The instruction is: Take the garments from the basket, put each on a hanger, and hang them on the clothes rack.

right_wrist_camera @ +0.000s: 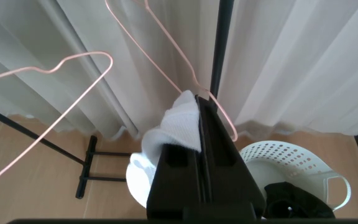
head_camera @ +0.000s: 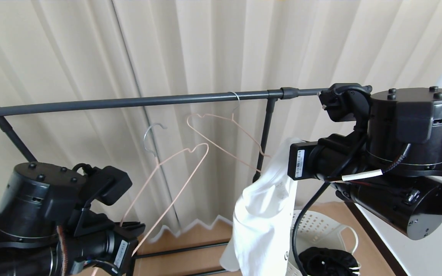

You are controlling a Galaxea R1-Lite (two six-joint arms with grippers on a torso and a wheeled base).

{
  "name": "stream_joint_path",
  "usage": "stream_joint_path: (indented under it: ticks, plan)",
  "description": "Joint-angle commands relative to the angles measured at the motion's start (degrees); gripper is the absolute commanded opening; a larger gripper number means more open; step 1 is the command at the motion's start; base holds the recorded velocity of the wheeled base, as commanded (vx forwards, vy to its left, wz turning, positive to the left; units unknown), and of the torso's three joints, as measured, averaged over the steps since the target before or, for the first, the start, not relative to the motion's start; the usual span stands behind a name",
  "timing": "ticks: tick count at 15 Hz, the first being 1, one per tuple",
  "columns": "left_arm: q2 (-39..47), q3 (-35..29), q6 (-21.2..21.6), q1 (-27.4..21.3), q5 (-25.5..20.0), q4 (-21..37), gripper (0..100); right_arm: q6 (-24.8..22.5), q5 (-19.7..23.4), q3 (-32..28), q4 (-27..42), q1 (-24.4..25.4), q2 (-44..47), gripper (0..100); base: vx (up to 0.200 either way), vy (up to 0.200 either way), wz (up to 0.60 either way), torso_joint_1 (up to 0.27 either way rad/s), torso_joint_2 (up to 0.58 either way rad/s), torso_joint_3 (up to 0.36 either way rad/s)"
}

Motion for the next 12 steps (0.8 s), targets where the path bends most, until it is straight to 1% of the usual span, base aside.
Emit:
stream_joint_path:
  ticks: [1,2,3,4,5,6,7,8,9,11,12]
  plan:
    - [-2.91,1.52,0.73,1.45,-1.55,-0.11,0,0.00,0.00,-0.01,0.04,-0.09,0.00,0,0.000,0.000,0.00,0.000,0.00,0.000]
    - [-4.32,3.45,2.75,2.33,-4.27,-1.95,0,0.00,0.00,-0.01,0.04,-0.09,-0.09,0,0.000,0.000,0.00,0.000,0.00,0.000]
    - [-4.58,5.12,4.68,3.38,-5.94,-4.15,0,0.00,0.00,-0.01,0.04,-0.17,-0.09,0,0.000,0.000,0.00,0.000,0.00,0.000]
    - [-4.67,8.20,9.08,5.67,-8.84,-8.81,0,0.00,0.00,0.08,0.04,-0.35,0.00,0,0.000,0.000,0.00,0.000,0.00,0.000]
    - [-4.58,9.25,10.83,6.90,-9.81,-10.83,0,0.00,0.00,0.08,0.04,-0.44,0.00,0,0.000,0.000,0.00,0.000,0.00,0.000]
    - [-4.49,11.01,13.56,8.92,-11.22,-13.73,0,0.00,0.00,0.08,0.04,-0.44,0.00,0,0.000,0.000,0.00,0.000,0.00,0.000]
    - [-4.41,12.15,16.02,11.29,-13.59,-15.75,0,0.00,0.00,0.08,0.04,-0.44,0.09,0,0.000,0.000,0.00,0.000,0.00,0.000]
    - [-4.41,12.24,16.20,11.47,-14.03,-15.84,0,0.00,0.00,0.08,0.04,-0.44,0.09,0,0.000,0.000,0.00,0.000,0.00,0.000]
    - [-5.37,12.41,17.34,13.14,-18.42,-15.93,0,0.00,0.00,-0.01,0.04,-0.44,0.35,0,0.000,0.000,0.00,0.000,0.00,0.000]
    - [-6.95,13.12,19.80,14.10,-21.85,-15.93,0,-0.09,0.00,-0.01,0.04,-1.32,0.70,0,0.000,0.000,0.00,0.000,0.00,0.000]
    - [-7.57,14.44,22.52,14.63,-24.58,-15.93,0,-0.18,0.00,-0.10,0.04,-2.02,1.14,0,0.000,0.000,0.00,0.000,0.00,0.000]
